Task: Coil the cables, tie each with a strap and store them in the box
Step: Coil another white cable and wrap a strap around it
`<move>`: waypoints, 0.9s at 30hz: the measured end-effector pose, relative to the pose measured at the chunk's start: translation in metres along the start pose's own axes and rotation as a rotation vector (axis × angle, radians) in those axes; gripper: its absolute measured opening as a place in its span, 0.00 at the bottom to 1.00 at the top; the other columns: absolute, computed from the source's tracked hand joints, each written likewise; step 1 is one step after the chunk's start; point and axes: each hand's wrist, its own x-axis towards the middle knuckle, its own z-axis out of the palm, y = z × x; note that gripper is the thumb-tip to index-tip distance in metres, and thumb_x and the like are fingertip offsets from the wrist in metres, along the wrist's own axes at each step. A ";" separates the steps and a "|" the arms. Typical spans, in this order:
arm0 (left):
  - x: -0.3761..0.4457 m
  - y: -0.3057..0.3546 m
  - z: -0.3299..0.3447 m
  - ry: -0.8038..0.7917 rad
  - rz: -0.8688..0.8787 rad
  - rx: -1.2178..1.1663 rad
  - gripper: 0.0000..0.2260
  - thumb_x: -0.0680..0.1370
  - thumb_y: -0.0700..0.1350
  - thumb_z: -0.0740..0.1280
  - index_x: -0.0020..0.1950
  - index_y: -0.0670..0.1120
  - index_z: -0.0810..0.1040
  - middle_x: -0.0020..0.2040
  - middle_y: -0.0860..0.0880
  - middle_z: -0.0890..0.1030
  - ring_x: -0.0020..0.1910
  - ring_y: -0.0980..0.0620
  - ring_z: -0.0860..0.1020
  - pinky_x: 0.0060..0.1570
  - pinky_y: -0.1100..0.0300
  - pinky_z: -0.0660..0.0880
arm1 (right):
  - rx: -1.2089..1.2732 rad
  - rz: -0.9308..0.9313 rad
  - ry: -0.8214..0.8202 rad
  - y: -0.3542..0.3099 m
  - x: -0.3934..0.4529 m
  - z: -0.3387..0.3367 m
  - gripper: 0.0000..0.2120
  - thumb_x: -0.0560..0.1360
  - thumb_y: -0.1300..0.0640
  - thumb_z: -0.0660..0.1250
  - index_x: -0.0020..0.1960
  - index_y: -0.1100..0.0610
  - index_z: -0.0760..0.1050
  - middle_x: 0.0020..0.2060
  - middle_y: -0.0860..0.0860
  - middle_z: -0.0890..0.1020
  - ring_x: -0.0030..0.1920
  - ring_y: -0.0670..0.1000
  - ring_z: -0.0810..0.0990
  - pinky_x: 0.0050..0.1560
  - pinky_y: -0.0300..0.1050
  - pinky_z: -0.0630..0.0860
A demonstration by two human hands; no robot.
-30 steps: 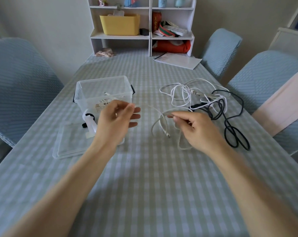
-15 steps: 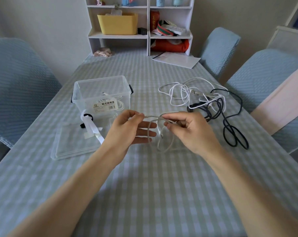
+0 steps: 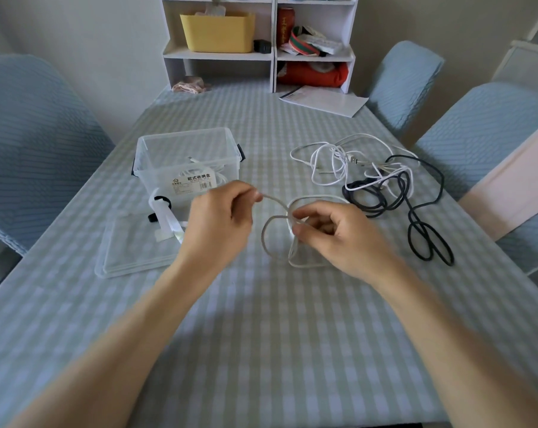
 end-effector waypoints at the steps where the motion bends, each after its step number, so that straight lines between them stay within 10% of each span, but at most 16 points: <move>1: 0.002 -0.001 -0.003 0.004 -0.059 -0.035 0.09 0.81 0.43 0.64 0.45 0.46 0.82 0.28 0.54 0.76 0.27 0.53 0.75 0.33 0.54 0.76 | 0.007 0.011 -0.024 0.000 0.000 -0.001 0.03 0.76 0.54 0.72 0.49 0.50 0.83 0.39 0.47 0.86 0.40 0.49 0.84 0.46 0.49 0.80; 9: -0.004 0.006 0.000 -0.292 -0.026 0.053 0.12 0.78 0.36 0.61 0.51 0.50 0.80 0.37 0.52 0.83 0.34 0.55 0.79 0.32 0.68 0.70 | 0.031 0.072 -0.029 -0.003 0.002 -0.001 0.08 0.80 0.57 0.66 0.44 0.54 0.81 0.36 0.48 0.85 0.29 0.41 0.77 0.38 0.43 0.74; 15: -0.009 0.011 0.006 -0.301 0.081 0.098 0.11 0.81 0.50 0.64 0.43 0.46 0.80 0.36 0.54 0.81 0.34 0.59 0.77 0.35 0.68 0.69 | 0.200 0.097 0.029 -0.009 0.002 0.001 0.07 0.81 0.60 0.64 0.49 0.61 0.80 0.34 0.51 0.84 0.26 0.42 0.76 0.30 0.33 0.71; 21: -0.008 0.012 0.012 -0.327 -0.253 -0.140 0.19 0.85 0.47 0.57 0.36 0.42 0.74 0.25 0.56 0.77 0.23 0.59 0.68 0.27 0.67 0.64 | 0.307 0.129 0.018 -0.007 0.001 0.004 0.06 0.81 0.60 0.65 0.48 0.61 0.79 0.37 0.55 0.85 0.32 0.51 0.83 0.39 0.42 0.79; 27: -0.004 0.014 0.012 -0.223 -0.548 -0.583 0.18 0.83 0.45 0.60 0.33 0.46 0.69 0.29 0.49 0.77 0.36 0.50 0.74 0.42 0.55 0.70 | 0.081 0.081 -0.038 -0.007 -0.002 -0.002 0.03 0.76 0.53 0.72 0.44 0.52 0.81 0.37 0.52 0.85 0.39 0.54 0.84 0.46 0.52 0.79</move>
